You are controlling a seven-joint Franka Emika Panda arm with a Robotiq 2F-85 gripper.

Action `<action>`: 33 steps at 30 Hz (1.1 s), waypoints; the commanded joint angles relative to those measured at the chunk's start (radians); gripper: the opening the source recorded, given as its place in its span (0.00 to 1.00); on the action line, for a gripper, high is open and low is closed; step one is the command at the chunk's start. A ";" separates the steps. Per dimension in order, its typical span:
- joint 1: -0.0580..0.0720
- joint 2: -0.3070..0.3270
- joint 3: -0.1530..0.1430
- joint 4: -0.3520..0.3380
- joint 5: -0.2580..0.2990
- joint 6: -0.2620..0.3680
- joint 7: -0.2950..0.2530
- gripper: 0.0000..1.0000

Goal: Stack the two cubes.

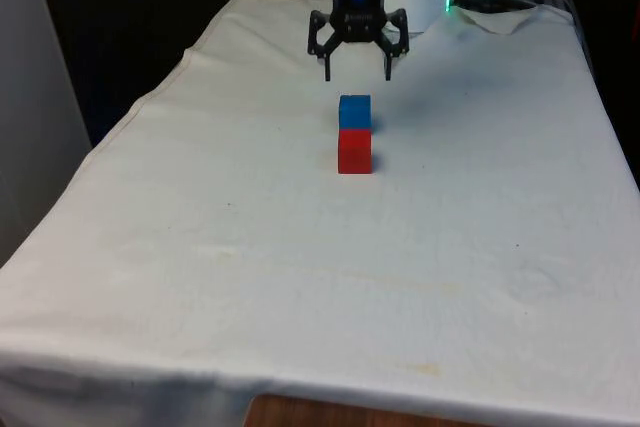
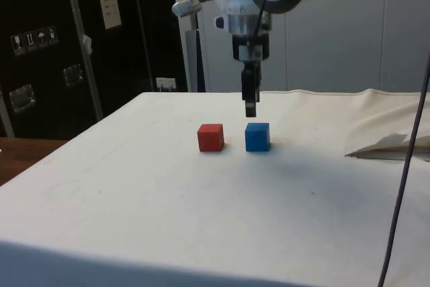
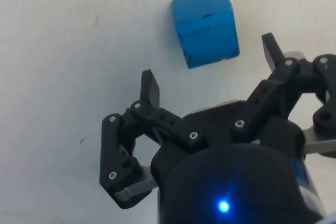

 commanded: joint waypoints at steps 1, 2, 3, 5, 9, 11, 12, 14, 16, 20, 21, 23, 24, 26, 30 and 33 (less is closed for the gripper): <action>-0.001 0.009 0.002 -0.007 0.011 0.028 -0.010 1.00; -0.001 0.018 0.002 -0.009 0.011 0.040 -0.009 1.00; 0.000 0.018 0.000 -0.002 0.000 0.021 0.000 1.00; 0.000 0.043 0.004 -0.014 0.011 0.075 -0.008 1.00; -0.002 0.085 0.006 -0.024 0.013 0.131 -0.008 1.00; 0.000 0.095 0.001 -0.020 0.000 0.127 0.000 1.00; -0.002 0.101 0.007 -0.026 0.013 0.149 -0.009 1.00; -0.004 0.116 0.004 -0.027 0.009 0.166 -0.009 1.00; -0.006 0.131 0.001 -0.028 0.005 0.183 -0.008 1.00; -0.003 0.156 -0.010 -0.024 0.000 0.195 -0.006 1.00; -0.004 0.167 -0.010 -0.027 0.002 0.222 -0.011 1.00; -0.003 0.179 -0.012 -0.028 0.002 0.236 -0.010 1.00; -0.003 0.188 -0.012 -0.028 0.001 0.249 -0.009 0.98; -0.003 0.195 -0.012 -0.028 0.001 0.259 -0.008 0.81; -0.002 0.201 -0.013 -0.025 0.000 0.253 -0.008 0.34; -0.002 0.204 -0.013 -0.029 0.001 0.272 -0.007 0.03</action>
